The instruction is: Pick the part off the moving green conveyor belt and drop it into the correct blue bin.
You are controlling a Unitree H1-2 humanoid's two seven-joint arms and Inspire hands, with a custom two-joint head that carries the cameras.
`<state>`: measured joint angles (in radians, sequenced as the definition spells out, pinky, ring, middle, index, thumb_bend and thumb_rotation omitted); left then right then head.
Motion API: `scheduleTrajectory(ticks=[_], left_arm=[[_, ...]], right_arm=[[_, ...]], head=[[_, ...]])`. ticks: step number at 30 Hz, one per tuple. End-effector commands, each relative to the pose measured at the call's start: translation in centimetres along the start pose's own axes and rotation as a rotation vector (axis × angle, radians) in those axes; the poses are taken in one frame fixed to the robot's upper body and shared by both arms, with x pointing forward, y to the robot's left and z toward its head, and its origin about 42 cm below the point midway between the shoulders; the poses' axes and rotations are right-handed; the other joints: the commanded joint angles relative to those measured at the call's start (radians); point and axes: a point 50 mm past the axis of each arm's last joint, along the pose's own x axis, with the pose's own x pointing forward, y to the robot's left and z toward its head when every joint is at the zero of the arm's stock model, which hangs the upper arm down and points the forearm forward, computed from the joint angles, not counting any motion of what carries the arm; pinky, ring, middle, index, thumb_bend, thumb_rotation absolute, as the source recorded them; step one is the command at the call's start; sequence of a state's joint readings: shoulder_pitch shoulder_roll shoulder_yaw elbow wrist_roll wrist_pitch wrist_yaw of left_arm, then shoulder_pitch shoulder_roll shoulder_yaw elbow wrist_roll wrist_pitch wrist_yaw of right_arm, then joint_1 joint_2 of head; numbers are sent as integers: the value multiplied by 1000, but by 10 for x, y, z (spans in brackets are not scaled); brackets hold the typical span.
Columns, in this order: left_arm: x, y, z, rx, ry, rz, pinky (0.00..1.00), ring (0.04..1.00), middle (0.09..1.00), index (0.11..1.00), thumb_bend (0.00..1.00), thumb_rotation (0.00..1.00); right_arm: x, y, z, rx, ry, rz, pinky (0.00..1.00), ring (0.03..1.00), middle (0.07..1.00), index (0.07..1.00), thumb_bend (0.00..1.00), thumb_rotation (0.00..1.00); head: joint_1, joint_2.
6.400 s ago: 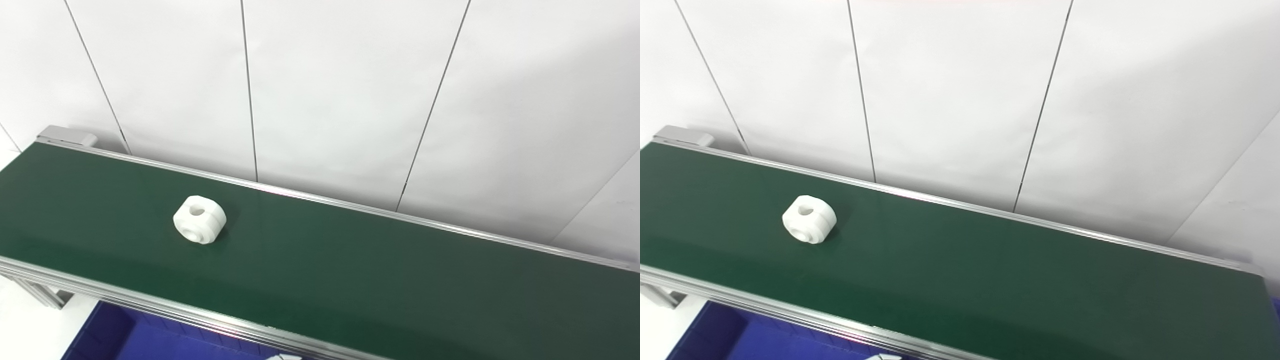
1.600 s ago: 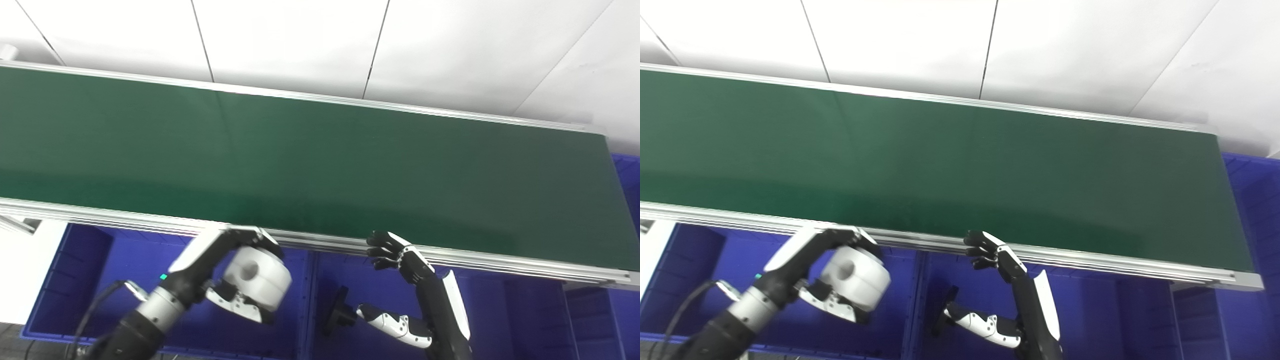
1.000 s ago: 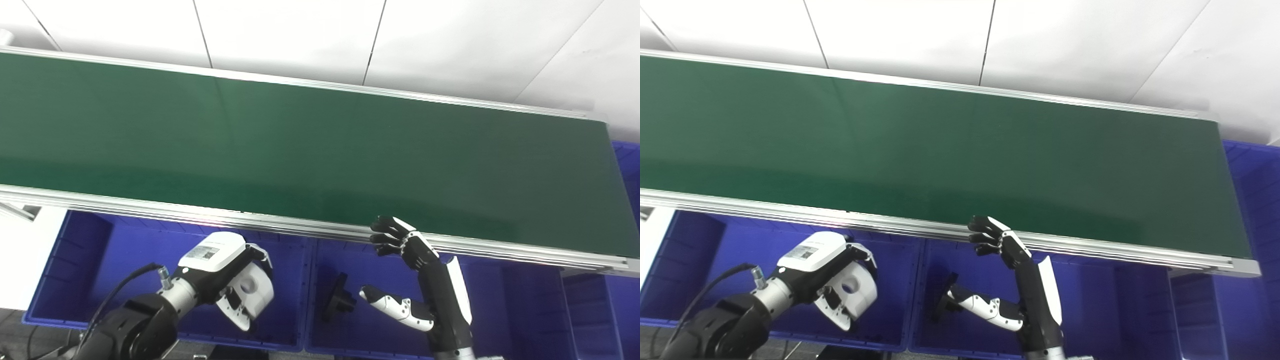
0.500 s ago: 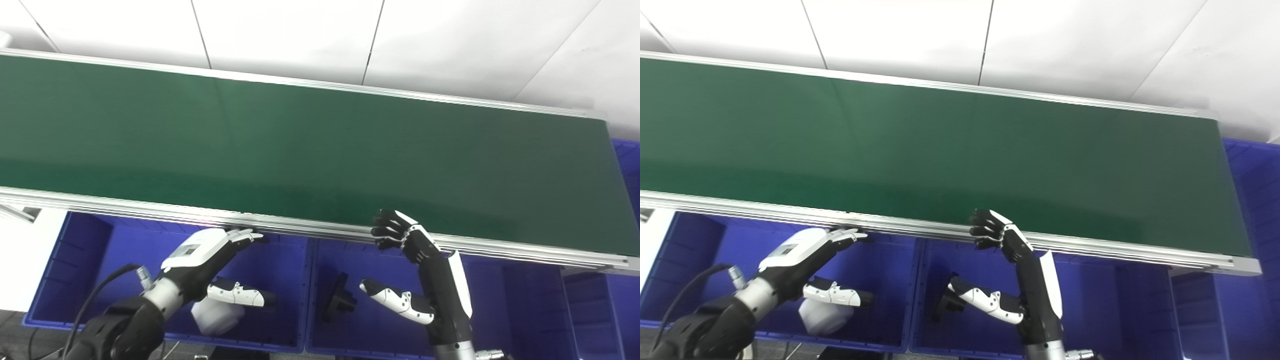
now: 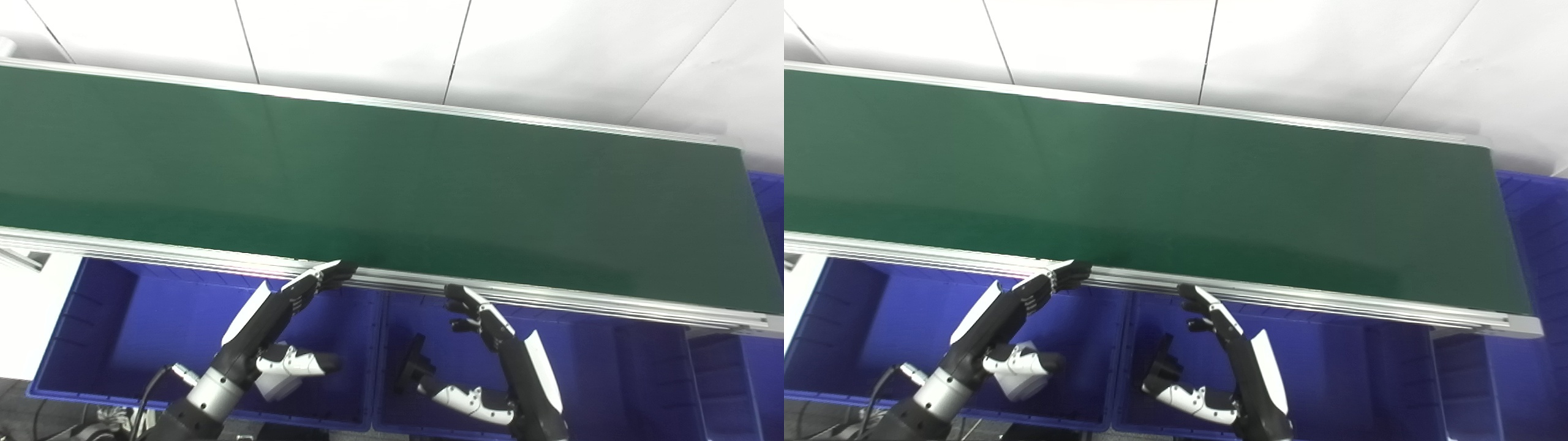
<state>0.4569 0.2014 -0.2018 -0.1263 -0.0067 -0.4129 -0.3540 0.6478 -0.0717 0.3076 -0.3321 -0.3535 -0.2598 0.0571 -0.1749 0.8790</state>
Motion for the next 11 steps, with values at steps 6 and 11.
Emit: scheduleTrajectory(ticks=[6,11], left_arm=[[-10,1,0,-84,-54,58,846,873,850,795,891,437],[-12,2,-3,-115,-50,61,830,854,838,787,883,405]], right_arm=[[1,5,5,9,11,3,753,846,885,873,783,172],[2,6,2,-1,27,8,746,844,892,882,781,186]], head=[[-8,-8],[-13,-25]])
